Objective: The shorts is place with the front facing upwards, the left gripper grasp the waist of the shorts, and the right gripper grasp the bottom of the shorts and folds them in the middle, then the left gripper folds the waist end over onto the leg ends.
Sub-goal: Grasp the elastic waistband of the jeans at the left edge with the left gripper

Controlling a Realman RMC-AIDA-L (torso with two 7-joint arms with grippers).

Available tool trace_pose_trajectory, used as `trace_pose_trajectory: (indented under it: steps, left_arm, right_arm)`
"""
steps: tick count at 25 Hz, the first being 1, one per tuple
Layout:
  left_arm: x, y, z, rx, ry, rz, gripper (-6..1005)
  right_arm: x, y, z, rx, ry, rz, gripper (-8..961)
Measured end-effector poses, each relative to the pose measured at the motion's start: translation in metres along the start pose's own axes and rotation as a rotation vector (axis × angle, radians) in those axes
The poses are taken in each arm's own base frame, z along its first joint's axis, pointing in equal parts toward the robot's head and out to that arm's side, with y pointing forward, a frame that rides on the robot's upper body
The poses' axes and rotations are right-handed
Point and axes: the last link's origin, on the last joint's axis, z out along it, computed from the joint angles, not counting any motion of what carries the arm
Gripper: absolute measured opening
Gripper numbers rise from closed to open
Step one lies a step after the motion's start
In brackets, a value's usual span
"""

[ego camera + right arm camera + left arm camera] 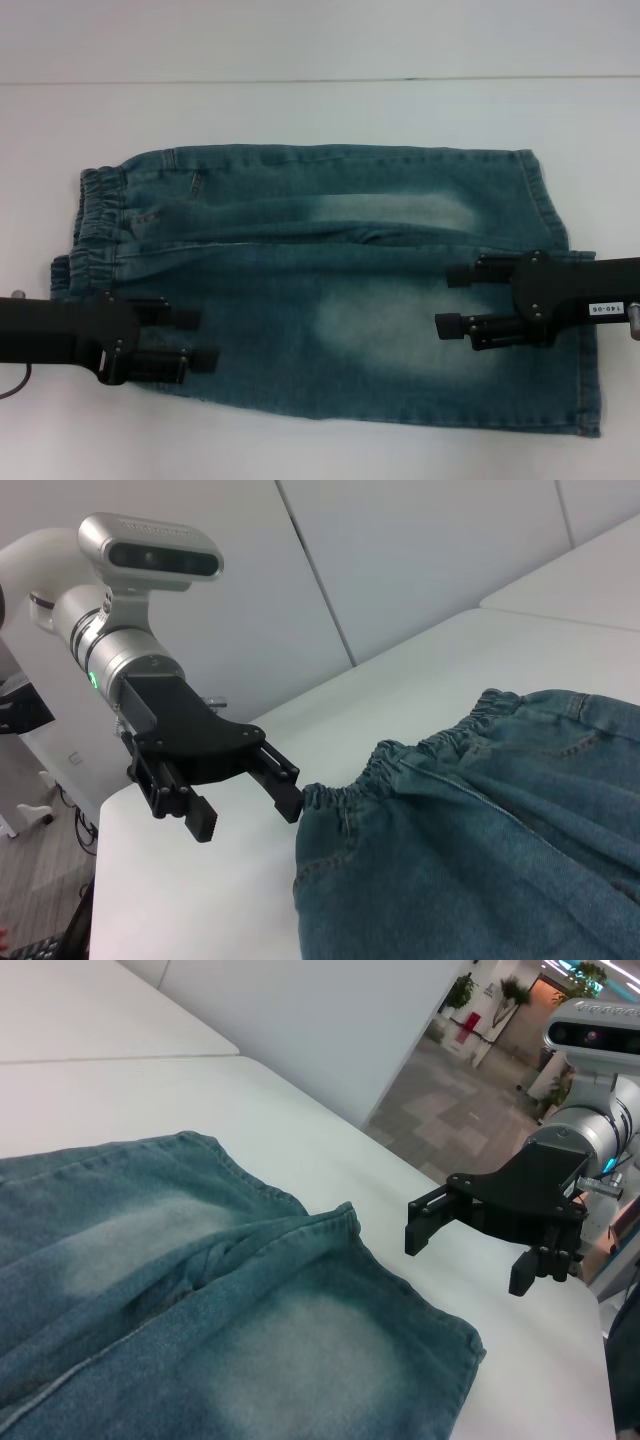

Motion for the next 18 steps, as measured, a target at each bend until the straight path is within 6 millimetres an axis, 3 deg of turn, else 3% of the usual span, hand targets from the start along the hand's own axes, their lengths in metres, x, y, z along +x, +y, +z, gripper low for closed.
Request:
trace_pose_trajectory:
  steps: [15, 18]
  left_arm:
    - [0.001, -0.001, -0.004, 0.013, -0.006, -0.011, 737]
    - [0.005, -0.007, -0.027, 0.087, -0.014, -0.018, 733]
  right_arm:
    - [0.000, 0.000, 0.001, -0.002, 0.002, -0.001, 867]
    - [0.000, 0.000, 0.001, -0.002, 0.002, -0.002, 867]
